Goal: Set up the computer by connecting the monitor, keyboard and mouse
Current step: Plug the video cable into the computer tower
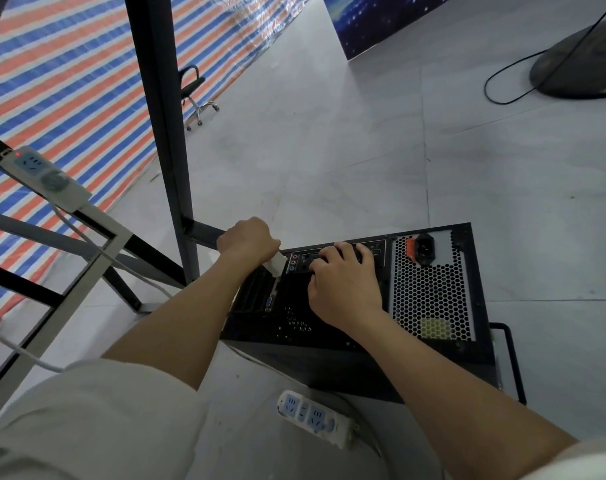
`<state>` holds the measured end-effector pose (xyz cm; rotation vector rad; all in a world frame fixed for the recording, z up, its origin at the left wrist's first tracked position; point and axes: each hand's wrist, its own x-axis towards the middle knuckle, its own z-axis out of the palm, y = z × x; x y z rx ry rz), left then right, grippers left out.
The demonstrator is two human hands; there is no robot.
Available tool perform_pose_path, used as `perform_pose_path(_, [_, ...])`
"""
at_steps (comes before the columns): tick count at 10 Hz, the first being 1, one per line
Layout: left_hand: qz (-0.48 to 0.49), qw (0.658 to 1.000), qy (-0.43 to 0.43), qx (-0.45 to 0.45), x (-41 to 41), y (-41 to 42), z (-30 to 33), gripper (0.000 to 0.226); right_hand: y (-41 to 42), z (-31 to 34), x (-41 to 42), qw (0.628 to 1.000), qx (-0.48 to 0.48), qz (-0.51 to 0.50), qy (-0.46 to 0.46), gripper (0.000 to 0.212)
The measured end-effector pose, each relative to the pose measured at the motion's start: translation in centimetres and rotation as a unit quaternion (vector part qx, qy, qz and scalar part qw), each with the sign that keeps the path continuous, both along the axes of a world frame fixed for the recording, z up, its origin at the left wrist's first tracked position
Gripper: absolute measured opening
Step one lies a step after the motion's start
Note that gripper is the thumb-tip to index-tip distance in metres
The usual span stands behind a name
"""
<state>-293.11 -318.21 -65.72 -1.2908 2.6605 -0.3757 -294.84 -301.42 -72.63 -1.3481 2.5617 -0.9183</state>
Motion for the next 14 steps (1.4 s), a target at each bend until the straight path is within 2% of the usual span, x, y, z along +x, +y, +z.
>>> perform_pose_path(1, [0.009, 1.000, 0.000, 0.004, 0.2, -0.3, 0.4, 0.043, 0.1, 0.1, 0.0, 1.000, -0.001, 0.000, -0.001, 0.040])
perform_pose_path(2, [0.008, 0.998, 0.025, 0.064, 0.7, -0.4, -0.2, 0.043, 0.1, 0.1, -0.1, 1.000, -0.002, 0.001, -0.002, 0.040])
perform_pose_path(3, [-0.008, 0.995, 0.073, 0.070, 1.1, -0.4, -0.5, 0.023, 0.1, 0.1, -0.1, 1.000, -0.003, 0.002, -0.003, 0.039])
perform_pose_path(5, [-0.012, 0.999, 0.042, -0.006, 0.7, 0.2, -0.6, 0.031, 0.1, 0.1, -0.1, 1.000, 0.002, 0.001, -0.001, 0.039])
perform_pose_path(7, [-0.013, 0.999, 0.044, -0.016, 1.4, -0.1, -0.9, 0.047, 0.1, 0.0, -0.1, 1.000, 0.004, -0.001, 0.001, 0.040])
perform_pose_path(8, [-0.026, 0.997, 0.057, -0.033, 1.4, 0.6, -1.2, 0.041, 0.0, 0.1, 0.0, 1.000, 0.006, -0.003, 0.001, 0.040])
perform_pose_path(10, [0.034, 0.989, 0.100, 0.102, 0.1, 0.6, -0.4, 0.024, 0.0, 0.1, 0.0, 1.000, 0.008, 0.000, 0.001, 0.040])
perform_pose_path(11, [0.037, 0.991, 0.103, 0.078, -0.1, 0.9, 0.2, 0.026, 0.0, 0.1, -0.1, 1.000, 0.007, 0.000, 0.002, 0.040])
perform_pose_path(12, [0.028, 0.998, 0.061, 0.014, 0.1, 1.3, 0.2, 0.027, 0.0, 0.1, 0.0, 1.000, 0.004, -0.002, 0.002, 0.040])
perform_pose_path(14, [0.025, 0.998, 0.053, 0.026, -0.3, 1.7, 0.0, 0.014, 0.0, 0.1, 0.0, 1.000, 0.003, -0.003, 0.003, 0.039])
